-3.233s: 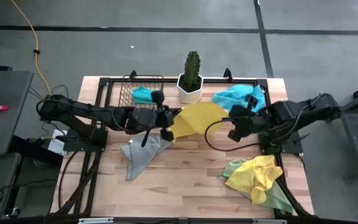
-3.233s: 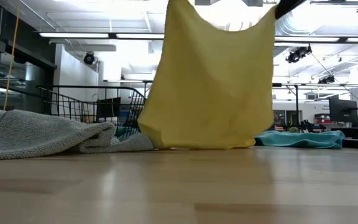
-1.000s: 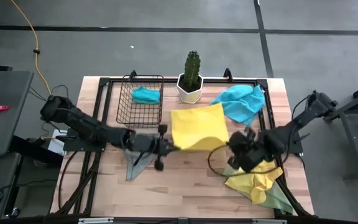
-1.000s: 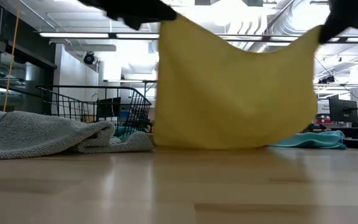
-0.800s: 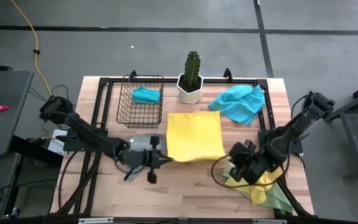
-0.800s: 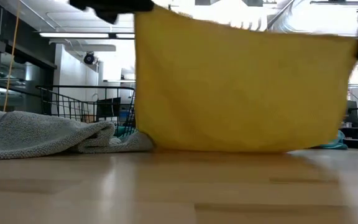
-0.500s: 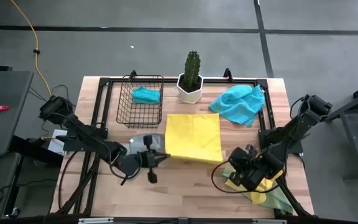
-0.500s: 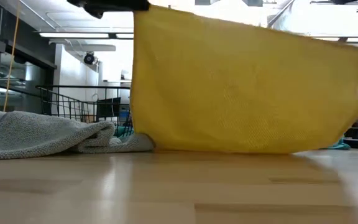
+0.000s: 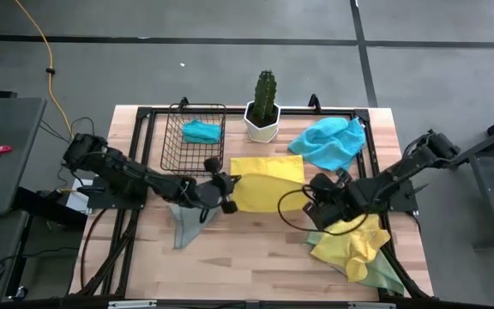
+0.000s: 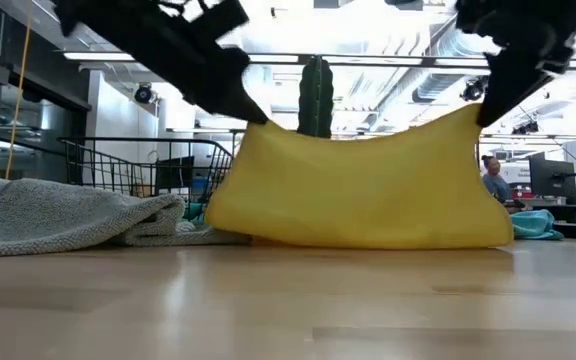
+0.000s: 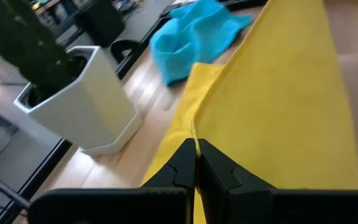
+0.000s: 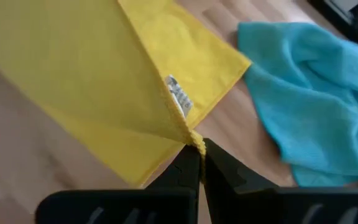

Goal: Fold microfiber towels
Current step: Fold the left yellow microfiber towel on the table

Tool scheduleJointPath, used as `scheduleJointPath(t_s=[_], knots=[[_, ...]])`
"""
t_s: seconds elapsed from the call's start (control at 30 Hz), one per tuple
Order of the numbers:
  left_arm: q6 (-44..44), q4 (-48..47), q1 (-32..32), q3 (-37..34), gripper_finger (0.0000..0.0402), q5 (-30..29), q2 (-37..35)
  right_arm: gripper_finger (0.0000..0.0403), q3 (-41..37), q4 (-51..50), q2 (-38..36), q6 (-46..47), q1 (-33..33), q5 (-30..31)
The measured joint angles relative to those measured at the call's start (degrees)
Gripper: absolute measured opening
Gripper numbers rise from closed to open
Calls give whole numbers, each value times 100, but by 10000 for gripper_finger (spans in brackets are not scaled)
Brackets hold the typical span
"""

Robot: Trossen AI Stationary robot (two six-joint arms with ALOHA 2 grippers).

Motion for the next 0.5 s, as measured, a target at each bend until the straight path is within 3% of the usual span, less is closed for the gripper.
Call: scheduleJointPath(t_s=[0.5], knots=[[-199,-351,778,0,0,21,157,0,-2,1,0,-729,-1034,-97]])
